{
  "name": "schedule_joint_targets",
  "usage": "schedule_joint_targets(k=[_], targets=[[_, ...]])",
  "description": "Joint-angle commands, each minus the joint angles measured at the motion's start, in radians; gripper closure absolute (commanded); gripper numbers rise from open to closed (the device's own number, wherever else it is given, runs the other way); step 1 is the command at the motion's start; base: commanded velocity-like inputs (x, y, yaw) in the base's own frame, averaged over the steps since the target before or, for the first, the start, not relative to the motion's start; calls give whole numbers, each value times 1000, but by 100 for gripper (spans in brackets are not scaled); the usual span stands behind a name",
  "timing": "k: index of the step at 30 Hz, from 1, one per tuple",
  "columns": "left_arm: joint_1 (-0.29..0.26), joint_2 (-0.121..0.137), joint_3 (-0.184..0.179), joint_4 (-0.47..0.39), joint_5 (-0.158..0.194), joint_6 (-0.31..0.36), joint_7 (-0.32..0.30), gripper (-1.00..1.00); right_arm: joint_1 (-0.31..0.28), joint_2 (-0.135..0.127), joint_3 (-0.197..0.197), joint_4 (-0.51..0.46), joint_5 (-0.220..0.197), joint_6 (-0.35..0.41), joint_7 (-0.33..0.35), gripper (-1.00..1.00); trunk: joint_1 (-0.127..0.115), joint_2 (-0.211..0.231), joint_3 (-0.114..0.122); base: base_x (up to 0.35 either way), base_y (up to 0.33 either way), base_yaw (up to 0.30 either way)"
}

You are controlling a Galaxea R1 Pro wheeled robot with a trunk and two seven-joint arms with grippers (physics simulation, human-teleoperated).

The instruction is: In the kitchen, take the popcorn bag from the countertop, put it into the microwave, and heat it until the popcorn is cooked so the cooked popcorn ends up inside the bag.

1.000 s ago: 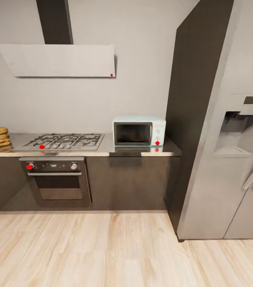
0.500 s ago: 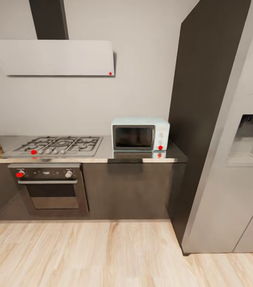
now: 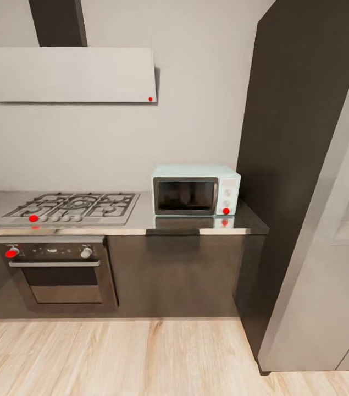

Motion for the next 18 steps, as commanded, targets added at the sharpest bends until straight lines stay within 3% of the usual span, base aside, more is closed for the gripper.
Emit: schedule_joint_targets(k=[1, 18], targets=[[0, 0, 1, 0, 7, -1, 0, -100, 0, 0, -1, 0, 0, -3, -1, -100, 1, 0, -1, 313, 0, 0], [0, 0, 2, 0, 5, -1, -1, -100, 0, -6, 3, 0, 2, 7, 5, -100, 1, 0, -1, 313, 0, 0]])
